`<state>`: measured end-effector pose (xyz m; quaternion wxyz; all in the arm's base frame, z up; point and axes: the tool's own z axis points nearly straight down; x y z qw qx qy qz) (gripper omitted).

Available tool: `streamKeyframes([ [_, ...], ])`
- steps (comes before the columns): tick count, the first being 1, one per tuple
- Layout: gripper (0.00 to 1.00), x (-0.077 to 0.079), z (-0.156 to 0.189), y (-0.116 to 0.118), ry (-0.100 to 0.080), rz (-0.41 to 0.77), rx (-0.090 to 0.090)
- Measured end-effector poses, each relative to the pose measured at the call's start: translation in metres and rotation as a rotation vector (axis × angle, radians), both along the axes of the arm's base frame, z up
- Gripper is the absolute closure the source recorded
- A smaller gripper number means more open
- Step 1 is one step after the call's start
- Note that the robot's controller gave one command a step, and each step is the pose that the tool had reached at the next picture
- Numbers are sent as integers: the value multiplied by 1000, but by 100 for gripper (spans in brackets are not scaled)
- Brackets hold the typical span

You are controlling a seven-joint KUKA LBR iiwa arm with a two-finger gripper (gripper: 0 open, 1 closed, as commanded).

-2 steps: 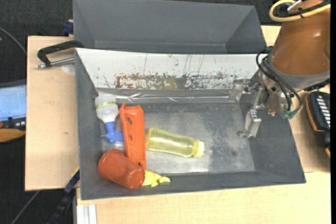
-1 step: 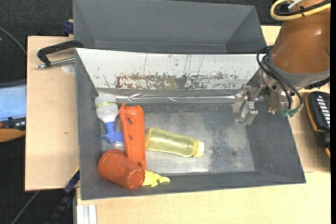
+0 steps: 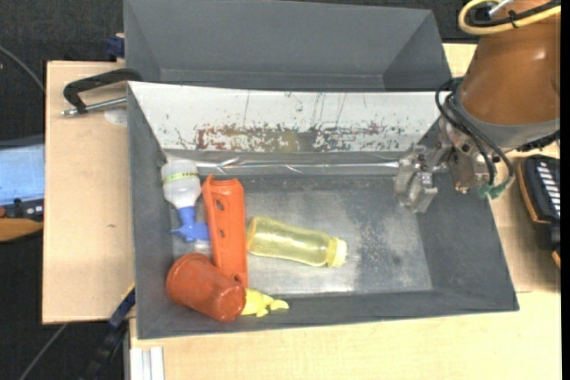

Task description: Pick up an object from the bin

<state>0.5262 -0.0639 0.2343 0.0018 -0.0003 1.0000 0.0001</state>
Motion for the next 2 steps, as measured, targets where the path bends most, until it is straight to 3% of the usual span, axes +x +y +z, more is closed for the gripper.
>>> streamKeyframes([
  [1, 100, 2, -5, 3, 0, 146, -1],
  [2, 0, 18, -81, 36, -3, 34, 1],
])
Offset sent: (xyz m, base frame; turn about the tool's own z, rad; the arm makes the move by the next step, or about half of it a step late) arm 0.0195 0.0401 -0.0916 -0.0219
